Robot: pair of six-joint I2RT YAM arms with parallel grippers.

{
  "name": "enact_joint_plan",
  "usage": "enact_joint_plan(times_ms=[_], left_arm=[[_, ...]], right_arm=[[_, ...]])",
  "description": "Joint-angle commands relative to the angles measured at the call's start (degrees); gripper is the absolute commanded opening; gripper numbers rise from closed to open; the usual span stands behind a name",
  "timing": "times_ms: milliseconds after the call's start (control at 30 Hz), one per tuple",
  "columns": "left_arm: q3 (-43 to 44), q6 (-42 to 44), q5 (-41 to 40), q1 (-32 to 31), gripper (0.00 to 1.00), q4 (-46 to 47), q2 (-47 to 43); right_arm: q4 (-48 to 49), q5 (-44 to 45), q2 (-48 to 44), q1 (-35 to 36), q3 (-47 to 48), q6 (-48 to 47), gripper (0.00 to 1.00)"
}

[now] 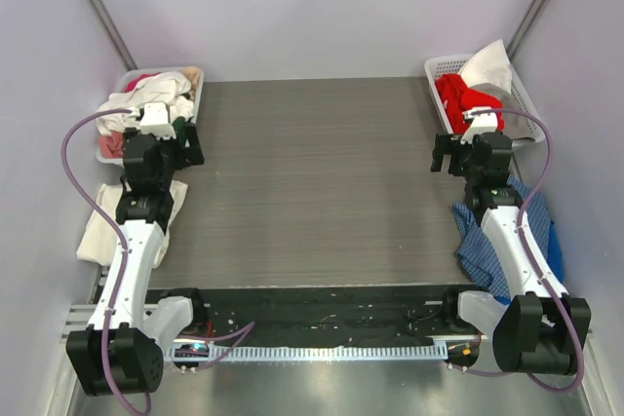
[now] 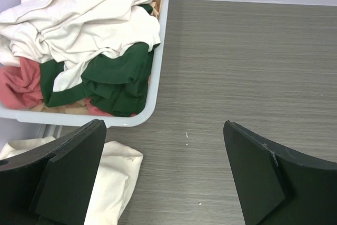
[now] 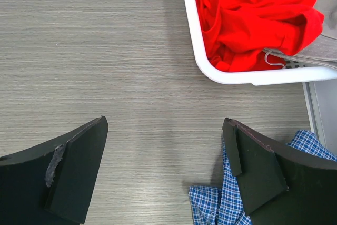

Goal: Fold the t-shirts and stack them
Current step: Grab crumpled tshirt from bin with the left arm

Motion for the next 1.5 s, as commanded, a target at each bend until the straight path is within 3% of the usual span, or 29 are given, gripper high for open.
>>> enact_joint_plan(times_ms=[0, 200, 500, 667, 933, 1167, 1467], left_arm=[[0.62, 0.94, 1.67, 0.27, 1.0, 4.4, -1.23], [1.05, 2.26, 0.2, 0.27, 1.0, 5.1, -1.24], [6.14, 10.78, -2.1, 0.27, 0.98, 1.5, 2.54], [12.2, 17.72, -11.32, 0.27, 0.98, 3.35, 13.05], [28.55, 26.69, -9.85, 1.41, 0.87, -2.09, 31.45], [41.29, 23.36, -7.48, 4.93, 0.79, -5.62, 44.64], [46.84, 22.04, -4.83, 5.19, 0.75, -5.27, 53.52]], right_arm=[[1.2, -0.77, -0.04, -0.32, 2.04, -0.81, 1.0], [1.28, -0.85, 0.13, -0.32, 2.13, -0.89, 1.0], [1.11, -0.94, 0.4, -0.32, 2.04, -0.98, 1.0], [1.02, -1.29, 0.66, -0.32, 2.13, -0.81, 1.0], [0.49, -2.0, 0.49, -0.32, 2.3, -0.45, 1.0], [0.67, -2.0, 0.49, -0.32, 2.13, -0.98, 1.0], [0.58, -2.0, 1.28, -0.32, 2.13, -1.16, 1.0]])
